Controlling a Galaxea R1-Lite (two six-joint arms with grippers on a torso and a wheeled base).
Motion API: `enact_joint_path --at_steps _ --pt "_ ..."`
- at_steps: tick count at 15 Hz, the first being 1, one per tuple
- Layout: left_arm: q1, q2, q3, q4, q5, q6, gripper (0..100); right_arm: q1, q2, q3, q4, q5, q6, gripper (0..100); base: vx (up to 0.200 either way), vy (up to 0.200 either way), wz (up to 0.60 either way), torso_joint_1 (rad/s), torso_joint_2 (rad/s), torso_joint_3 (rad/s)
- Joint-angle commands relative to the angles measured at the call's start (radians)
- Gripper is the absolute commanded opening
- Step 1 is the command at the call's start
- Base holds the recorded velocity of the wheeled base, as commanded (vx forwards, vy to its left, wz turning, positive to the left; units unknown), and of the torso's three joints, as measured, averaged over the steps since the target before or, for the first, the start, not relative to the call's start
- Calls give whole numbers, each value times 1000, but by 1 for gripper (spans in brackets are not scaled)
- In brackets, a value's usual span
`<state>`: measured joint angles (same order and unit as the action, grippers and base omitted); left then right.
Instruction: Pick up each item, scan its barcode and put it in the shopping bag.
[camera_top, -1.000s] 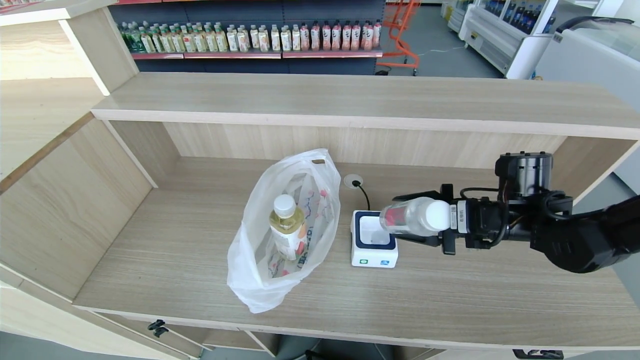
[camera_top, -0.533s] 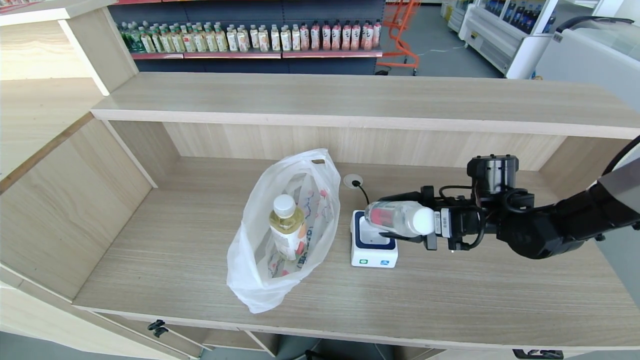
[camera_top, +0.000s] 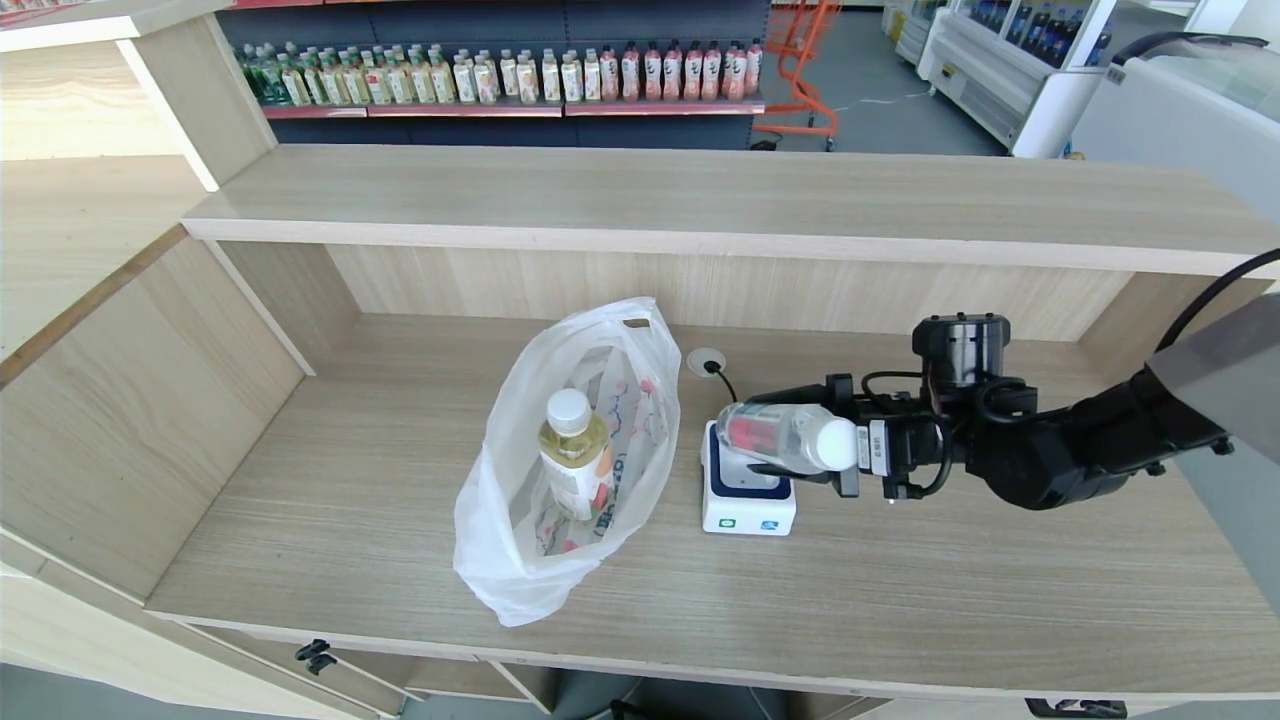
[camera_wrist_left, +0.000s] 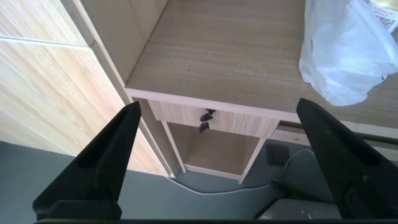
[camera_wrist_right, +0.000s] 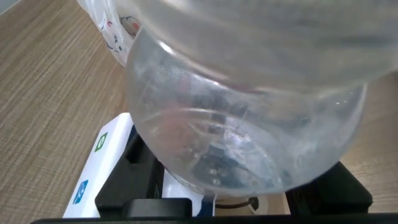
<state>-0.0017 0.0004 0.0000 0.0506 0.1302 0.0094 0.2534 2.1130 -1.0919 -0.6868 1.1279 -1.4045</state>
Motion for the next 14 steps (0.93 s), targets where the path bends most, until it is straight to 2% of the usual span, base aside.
enact_joint_path --at_steps 1,11,14 --pt "0 1 0 0 0 0 100 -3 2 3 0 3 -1 0 0 0 0 0 0 0" --pt "0 1 0 0 0 0 100 -29 -31 -2 1 0 24 0 0 0 0 0 0 0" --pt "0 1 0 0 0 0 100 -56 -242 69 1 -16 266 0 0 0 0 0 0 0"
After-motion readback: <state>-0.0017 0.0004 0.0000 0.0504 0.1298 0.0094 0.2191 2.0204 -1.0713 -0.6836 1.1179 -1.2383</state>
